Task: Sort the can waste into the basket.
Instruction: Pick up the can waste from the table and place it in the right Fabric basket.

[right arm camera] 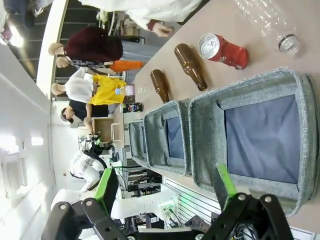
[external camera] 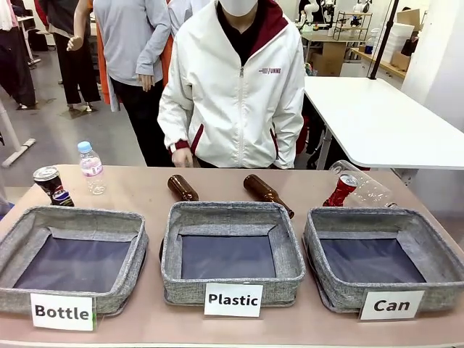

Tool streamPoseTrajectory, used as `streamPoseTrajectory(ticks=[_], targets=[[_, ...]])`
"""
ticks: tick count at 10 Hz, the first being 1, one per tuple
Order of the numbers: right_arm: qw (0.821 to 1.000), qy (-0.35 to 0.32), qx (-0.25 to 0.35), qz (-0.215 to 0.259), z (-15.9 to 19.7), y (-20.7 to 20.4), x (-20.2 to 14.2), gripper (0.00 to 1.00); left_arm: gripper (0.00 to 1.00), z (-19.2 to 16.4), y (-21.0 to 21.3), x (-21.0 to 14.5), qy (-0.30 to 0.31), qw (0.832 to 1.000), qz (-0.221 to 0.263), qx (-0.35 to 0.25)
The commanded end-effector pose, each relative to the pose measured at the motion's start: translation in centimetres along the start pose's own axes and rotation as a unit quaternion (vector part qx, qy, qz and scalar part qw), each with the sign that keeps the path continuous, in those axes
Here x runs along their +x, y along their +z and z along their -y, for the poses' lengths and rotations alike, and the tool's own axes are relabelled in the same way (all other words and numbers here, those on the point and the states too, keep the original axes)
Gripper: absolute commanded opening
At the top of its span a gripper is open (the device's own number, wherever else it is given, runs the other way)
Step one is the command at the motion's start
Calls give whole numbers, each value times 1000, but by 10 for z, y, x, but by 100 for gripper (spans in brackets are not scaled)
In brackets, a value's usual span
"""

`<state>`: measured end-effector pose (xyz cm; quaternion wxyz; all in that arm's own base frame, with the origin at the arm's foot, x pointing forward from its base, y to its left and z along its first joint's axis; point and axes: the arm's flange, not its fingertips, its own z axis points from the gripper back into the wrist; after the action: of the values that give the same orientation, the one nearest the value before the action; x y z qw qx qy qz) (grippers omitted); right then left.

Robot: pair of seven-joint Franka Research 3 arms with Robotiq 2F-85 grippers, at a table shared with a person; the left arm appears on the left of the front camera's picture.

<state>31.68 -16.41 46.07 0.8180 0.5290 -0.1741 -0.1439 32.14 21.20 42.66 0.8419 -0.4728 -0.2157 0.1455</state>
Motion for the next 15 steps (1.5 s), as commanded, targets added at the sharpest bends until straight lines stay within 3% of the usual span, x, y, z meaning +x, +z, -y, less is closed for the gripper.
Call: streamPoseTrajectory(ticks=[1,3,5,7,8,9,14,15], targets=[[1000,10,12,4,-1,0,3,100,100,0,-8,39,-120,989,30,83],[1000,10,12,4,-1,0,3,100,100,5,-48,62,-267,955,36,126],[1000,10,12,4,-1,0,3,100,100,12,-88,72,-349,913,89,191],[1000,10,12,4,-1,0,3,100,100,16,-107,76,-407,888,117,179],[1000,10,12,4,-1,0,3,100,100,18,-113,79,-418,892,97,144],[1000,10,12,4,-1,0,3,100,100,32,-96,77,-380,900,80,201],[1000,10,12,4,-1,0,3,100,100,27,-97,78,-386,896,88,202],[1000,10,12,4,-1,0,3,100,100,28,-104,95,-406,895,52,177]])
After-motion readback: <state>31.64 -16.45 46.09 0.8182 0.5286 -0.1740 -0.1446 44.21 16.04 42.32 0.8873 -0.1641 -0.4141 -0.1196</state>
